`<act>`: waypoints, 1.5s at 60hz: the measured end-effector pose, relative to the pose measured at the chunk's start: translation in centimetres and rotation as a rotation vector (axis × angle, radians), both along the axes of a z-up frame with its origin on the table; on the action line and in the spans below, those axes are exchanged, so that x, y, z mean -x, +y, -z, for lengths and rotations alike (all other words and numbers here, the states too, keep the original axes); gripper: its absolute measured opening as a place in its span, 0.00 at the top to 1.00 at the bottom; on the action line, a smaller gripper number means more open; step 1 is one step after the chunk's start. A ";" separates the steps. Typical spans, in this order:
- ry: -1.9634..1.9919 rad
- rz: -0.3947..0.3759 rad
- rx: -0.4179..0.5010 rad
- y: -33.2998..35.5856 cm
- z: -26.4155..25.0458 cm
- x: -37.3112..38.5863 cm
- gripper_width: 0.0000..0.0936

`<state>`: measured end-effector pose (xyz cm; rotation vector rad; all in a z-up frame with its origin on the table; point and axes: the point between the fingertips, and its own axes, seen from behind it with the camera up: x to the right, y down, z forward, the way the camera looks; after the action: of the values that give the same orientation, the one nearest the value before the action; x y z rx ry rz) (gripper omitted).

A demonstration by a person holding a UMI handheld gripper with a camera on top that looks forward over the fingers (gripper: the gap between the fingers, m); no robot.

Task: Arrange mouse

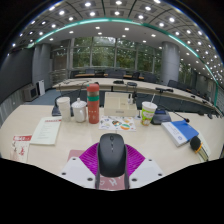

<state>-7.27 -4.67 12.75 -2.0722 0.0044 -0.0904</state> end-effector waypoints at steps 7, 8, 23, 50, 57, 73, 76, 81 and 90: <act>0.021 -0.005 0.085 -0.3 6.4 3.5 0.65; 0.021 -0.005 0.095 -0.4 7.0 3.7 0.65; 0.037 0.000 0.207 -1.4 14.1 4.7 0.52; 0.016 0.073 0.235 -11.3 1.9 6.6 0.08; -0.007 0.096 0.217 -14.8 -1.5 7.2 0.08; -0.021 0.149 0.201 -20.0 -4.8 7.9 0.08; -0.037 0.155 0.199 -20.4 -4.9 7.9 0.08; -0.045 0.158 0.202 -21.0 -5.0 8.3 0.09; -0.039 0.148 0.204 -21.4 -5.6 9.0 0.08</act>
<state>-16.22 -26.10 18.32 -2.2718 0.1297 -0.2307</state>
